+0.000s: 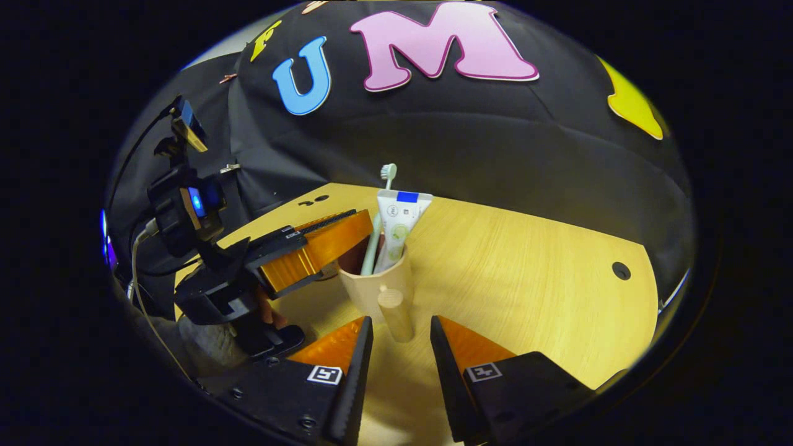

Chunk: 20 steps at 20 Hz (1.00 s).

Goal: Put the toothbrush and toothpaste on the desktop into the cup, then pick up the cup and place it on the coaster on the desktop.

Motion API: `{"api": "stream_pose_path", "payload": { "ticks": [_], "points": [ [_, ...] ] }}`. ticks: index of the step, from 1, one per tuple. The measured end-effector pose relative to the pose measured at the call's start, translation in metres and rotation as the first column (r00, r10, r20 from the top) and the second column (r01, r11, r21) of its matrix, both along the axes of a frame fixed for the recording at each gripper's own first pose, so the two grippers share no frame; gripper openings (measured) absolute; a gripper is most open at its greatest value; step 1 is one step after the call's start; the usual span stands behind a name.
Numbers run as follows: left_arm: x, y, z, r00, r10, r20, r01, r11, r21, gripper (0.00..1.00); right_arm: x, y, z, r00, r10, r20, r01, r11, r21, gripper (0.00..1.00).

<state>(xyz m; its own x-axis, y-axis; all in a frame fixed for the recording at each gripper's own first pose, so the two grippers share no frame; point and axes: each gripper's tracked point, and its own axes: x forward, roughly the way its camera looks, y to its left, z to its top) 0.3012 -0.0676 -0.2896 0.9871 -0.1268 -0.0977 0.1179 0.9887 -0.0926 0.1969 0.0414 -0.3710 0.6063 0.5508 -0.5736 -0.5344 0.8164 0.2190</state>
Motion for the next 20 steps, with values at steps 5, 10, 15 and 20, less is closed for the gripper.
{"api": "stream_pose_path", "payload": {
  "ticks": [5, 10, 15, 20],
  "points": [
    [-0.063, 0.031, 0.007, 0.996, 0.032, -0.083, -0.027, 0.998, 0.060, 0.55, 0.007, 0.011, 0.003, 0.997, 0.058, -0.045, -0.060, 0.996, -0.061, 0.62],
    [-0.142, 0.059, 0.004, 0.978, 0.065, -0.199, -0.040, 0.991, 0.127, 0.70, 0.013, 0.018, -0.020, 0.986, 0.108, -0.125, -0.127, 0.979, -0.158, 0.64],
    [-0.195, 0.062, -0.001, 0.962, 0.065, -0.266, -0.038, 0.994, 0.104, 0.73, 0.016, 0.022, -0.039, 0.967, 0.177, -0.184, -0.223, 0.936, -0.272, 0.64],
    [-0.210, 0.068, -0.003, 0.958, 0.093, -0.270, -0.078, 0.995, 0.065, 0.79, 0.031, 0.039, -0.043, 0.959, 0.194, -0.209, -0.251, 0.923, -0.293, 0.62]
  ]
}}
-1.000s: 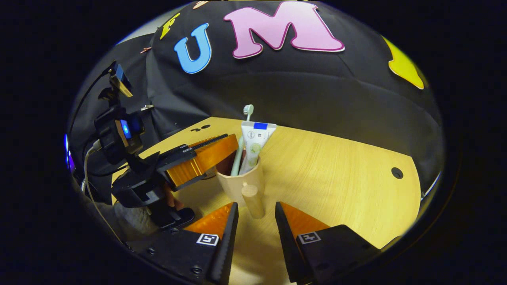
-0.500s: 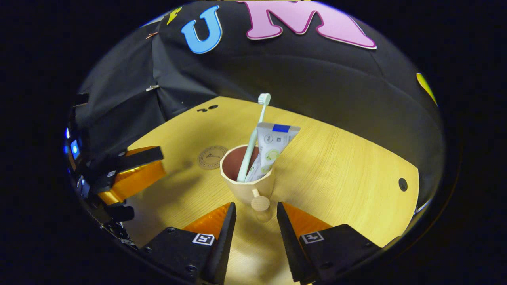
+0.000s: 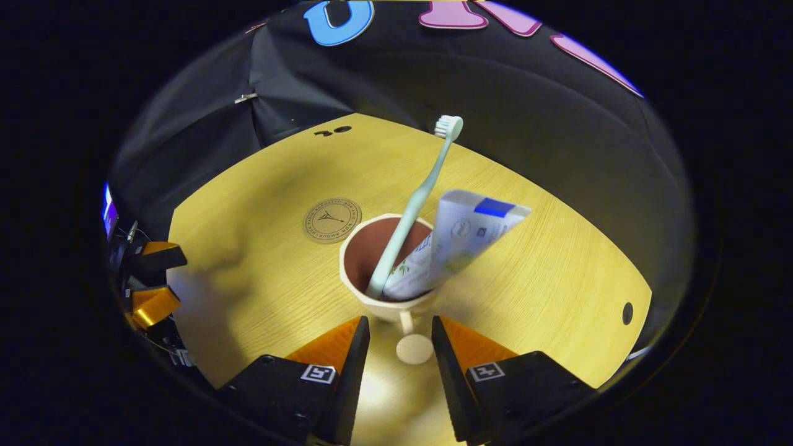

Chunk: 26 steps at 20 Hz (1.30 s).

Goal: Put the toothbrush and toothpaste on the desktop into the cup, then pick up the cup and place it on the coaster on the desktop.

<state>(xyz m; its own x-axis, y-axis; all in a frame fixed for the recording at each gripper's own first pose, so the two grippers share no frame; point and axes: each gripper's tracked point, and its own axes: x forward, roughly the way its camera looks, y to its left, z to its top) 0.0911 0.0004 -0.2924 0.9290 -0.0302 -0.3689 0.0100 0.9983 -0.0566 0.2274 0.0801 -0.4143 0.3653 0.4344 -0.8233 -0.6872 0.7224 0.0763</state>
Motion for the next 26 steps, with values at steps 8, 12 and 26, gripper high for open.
{"api": "stream_pose_path", "payload": {
  "ticks": [8, 12, 26],
  "points": [
    [-0.005, 0.016, -0.009, 1.000, 0.029, 0.004, -0.029, 1.000, -0.009, 0.79, 0.000, 0.007, -0.011, 0.997, 0.032, -0.075, -0.036, 0.998, -0.051, 0.63],
    [-0.005, 0.020, -0.012, 0.999, 0.038, 0.002, -0.038, 0.999, -0.011, 0.79, 0.007, 0.002, -0.014, 0.997, 0.036, -0.071, -0.042, 0.996, -0.080, 0.29],
    [-0.021, 0.049, -0.006, 1.000, 0.018, 0.009, -0.018, 0.999, -0.029, 0.79, 0.008, 0.056, 0.031, 0.999, 0.025, 0.037, -0.026, 0.999, 0.019, 0.16]
  ]
}}
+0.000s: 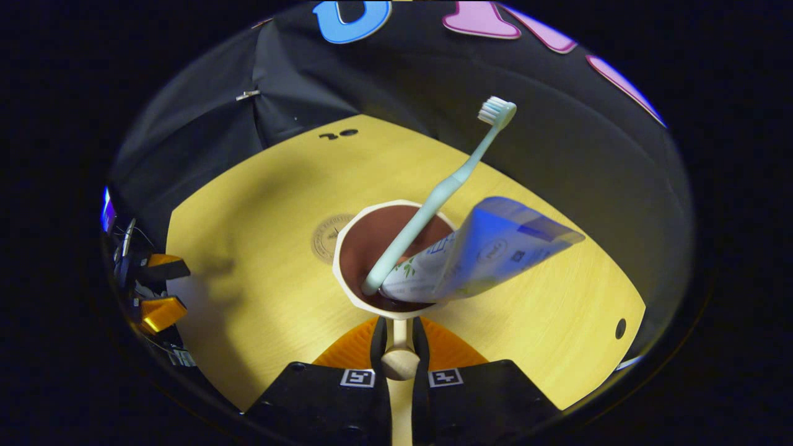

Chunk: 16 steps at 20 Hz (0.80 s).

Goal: Put the toothbrush and toothpaste on the desktop into the cup, then pick up the cup and place it on the coaster on the desktop.

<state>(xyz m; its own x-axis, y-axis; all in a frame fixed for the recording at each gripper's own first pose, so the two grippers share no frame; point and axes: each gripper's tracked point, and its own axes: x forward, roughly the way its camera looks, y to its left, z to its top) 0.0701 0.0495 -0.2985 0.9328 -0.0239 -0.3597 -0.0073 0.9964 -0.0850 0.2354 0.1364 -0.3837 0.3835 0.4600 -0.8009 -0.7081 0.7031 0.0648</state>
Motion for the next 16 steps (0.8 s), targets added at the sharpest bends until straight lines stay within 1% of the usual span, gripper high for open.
{"api": "stream_pose_path", "payload": {
  "ticks": [3, 7, 16],
  "points": [
    [-0.008, 0.018, 0.005, 1.000, 0.008, 0.003, -0.008, 1.000, 0.003, 0.79, 0.003, 0.040, 0.003, 1.000, 0.023, 0.000, -0.023, 0.999, 0.023, 0.16],
    [-0.017, 0.047, 0.007, 1.000, 0.027, 0.005, -0.027, 0.999, 0.027, 0.78, 0.002, 0.060, -0.003, 0.998, 0.062, -0.012, -0.062, 0.998, 0.005, 0.16],
    [-0.017, 0.082, 0.003, 0.999, 0.051, -0.012, -0.051, 0.999, 0.007, 0.79, 0.003, 0.055, -0.011, 0.996, 0.076, -0.046, -0.080, 0.993, -0.082, 0.16]
  ]
}}
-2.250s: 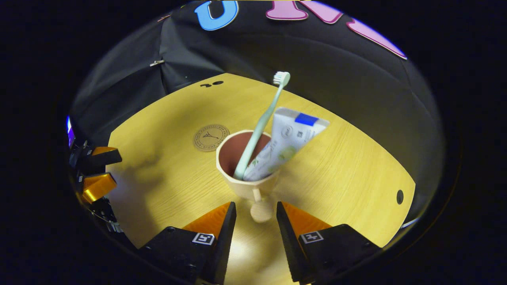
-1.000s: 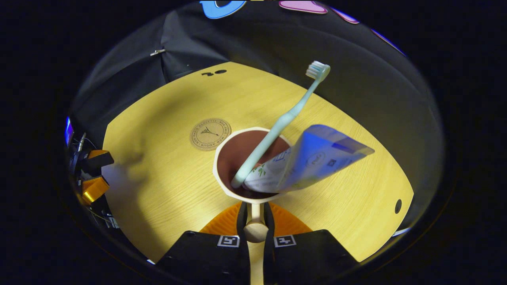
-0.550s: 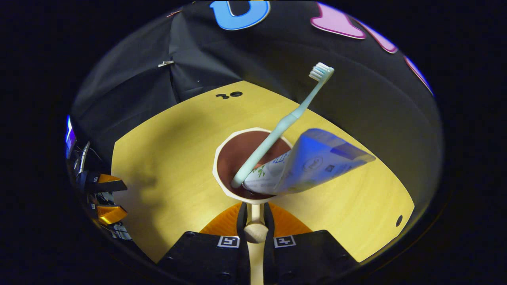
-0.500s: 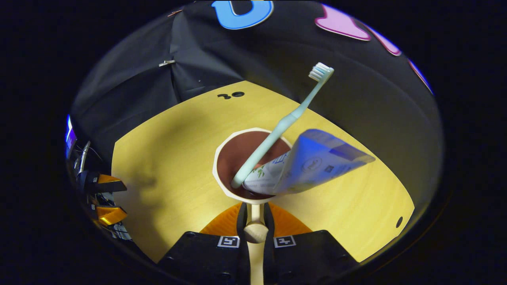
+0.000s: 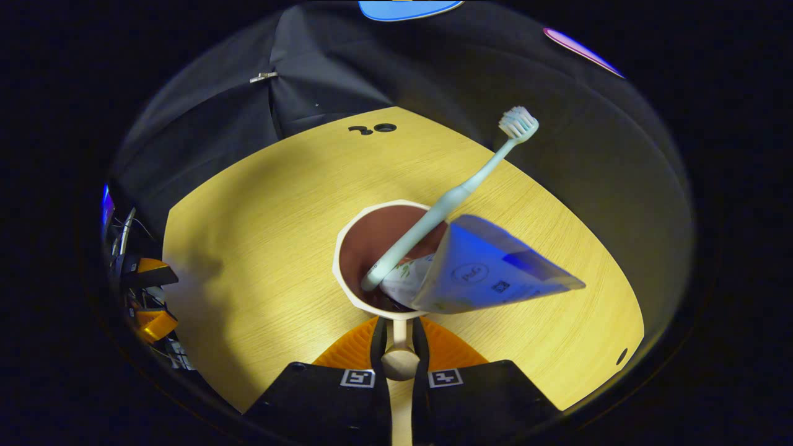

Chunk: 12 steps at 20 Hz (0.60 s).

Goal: Put the toothbrush and toothpaste on the desktop into the cup, then pick up the cup and place it on the coaster on the desktop.

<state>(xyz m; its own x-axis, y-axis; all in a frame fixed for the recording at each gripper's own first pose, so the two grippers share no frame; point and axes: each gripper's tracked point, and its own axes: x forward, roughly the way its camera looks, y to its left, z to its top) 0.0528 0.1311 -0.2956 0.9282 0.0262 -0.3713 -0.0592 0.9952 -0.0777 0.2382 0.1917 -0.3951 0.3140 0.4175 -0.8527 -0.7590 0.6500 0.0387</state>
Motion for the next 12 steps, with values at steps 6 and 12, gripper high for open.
{"api": "stream_pose_path", "payload": {
  "ticks": [6, 12],
  "points": [
    [0.008, 0.008, -0.003, 1.000, -0.003, -0.006, 0.003, 1.000, -0.008, 0.79, -0.004, 0.001, -0.004, 0.999, -0.027, -0.045, 0.027, 1.000, -0.003, 0.16],
    [0.012, 0.005, 0.000, 1.000, -0.022, -0.005, 0.022, 1.000, -0.002, 0.79, -0.008, 0.001, -0.001, 0.996, -0.058, -0.072, 0.059, 0.998, 0.015, 0.21]
  ]
}}
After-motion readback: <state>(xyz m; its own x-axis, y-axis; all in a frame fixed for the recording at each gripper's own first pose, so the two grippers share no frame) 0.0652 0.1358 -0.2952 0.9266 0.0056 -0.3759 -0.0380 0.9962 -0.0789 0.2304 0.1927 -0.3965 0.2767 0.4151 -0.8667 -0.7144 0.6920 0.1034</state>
